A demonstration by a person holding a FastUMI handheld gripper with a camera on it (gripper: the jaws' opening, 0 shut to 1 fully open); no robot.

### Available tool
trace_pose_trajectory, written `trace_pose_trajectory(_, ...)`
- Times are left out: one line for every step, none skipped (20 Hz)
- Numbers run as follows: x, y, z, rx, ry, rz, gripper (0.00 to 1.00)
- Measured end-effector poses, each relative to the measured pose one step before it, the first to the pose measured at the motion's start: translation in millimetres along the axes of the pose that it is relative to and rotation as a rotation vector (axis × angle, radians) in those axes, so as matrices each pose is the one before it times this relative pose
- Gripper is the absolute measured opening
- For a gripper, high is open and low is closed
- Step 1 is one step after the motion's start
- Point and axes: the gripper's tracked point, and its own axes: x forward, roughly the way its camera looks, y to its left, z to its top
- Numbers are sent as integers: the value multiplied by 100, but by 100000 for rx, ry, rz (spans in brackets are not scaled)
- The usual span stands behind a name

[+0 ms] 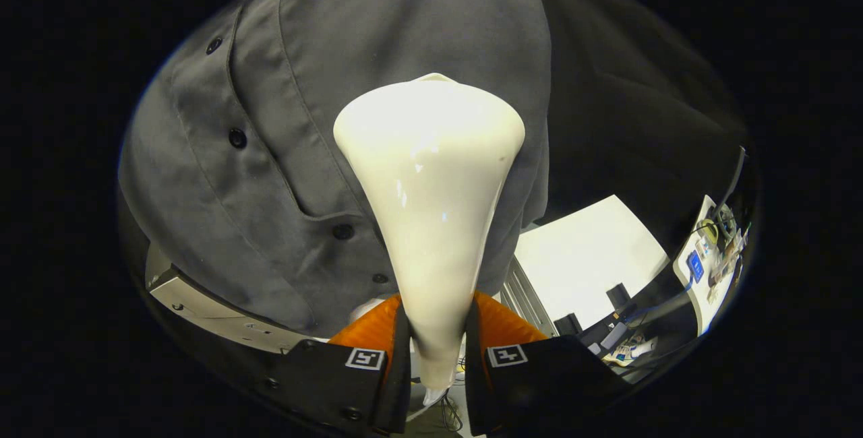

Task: Iron the clothes twice with a garment steamer, once on the left side and once on the right side.

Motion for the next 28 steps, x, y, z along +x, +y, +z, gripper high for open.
trace_pose_trajectory(299,-93,-439,176,651,-84,41)
trace_pose_trajectory(294,-110,-415,369,555,42,41)
trace_pose_trajectory(267,-54,-360,364,635,-31,41)
trace_pose_trajectory(260,-113,-222,221,653,-4,41)
trace_pose_trajectory(450,-123,-335,189,582,-128,41)
trace_pose_trajectory(336,-214,-311,84,648,-309,41)
trace_pose_trajectory(164,-217,-476,24,812,-285,41)
trace_pose_trajectory(422,-90,-430,115,747,-122,41)
trace_pose_trajectory(377,-132,-360,271,903,-104,41)
trace_pose_trajectory(382,-181,-348,248,883,-168,42)
trace_pose_trajectory(78,-163,-543,304,882,-244,42)
trace_pose_trajectory(355,-232,-353,153,1093,-290,41)
trace_pose_trajectory(331,-269,-536,19,1099,-223,41)
trace_pose_trajectory(329,-215,-474,136,880,-190,42)
trace_pose_trajectory(270,-307,-677,182,884,-124,42)
trace_pose_trajectory(279,-130,-427,136,859,-69,42)
trace_pose_trajectory(257,-160,-178,-2,805,-16,42)
trace_pose_trajectory(274,-176,-467,-145,775,-3,42)
trace_pose_trajectory(132,-251,-371,-128,641,-56,41)
trace_pose_trajectory(194,-91,-308,-244,731,-36,42)
trace_pose_trajectory(173,-133,-400,-428,724,188,42)
trace_pose_trajectory(237,-244,-454,-203,557,61,42)
trace_pose_trajectory(134,-251,-235,-88,665,156,42)
trace_pose_trajectory(164,-50,-364,63,699,53,42)
trace_pose_trajectory(248,-196,-342,30,636,114,42)
trace_pose_trajectory(108,-161,-344,-73,745,160,42)
trace_pose_trajectory(190,-194,-314,-135,795,183,42)
trace_pose_trajectory(190,-89,-365,-49,1004,123,42)
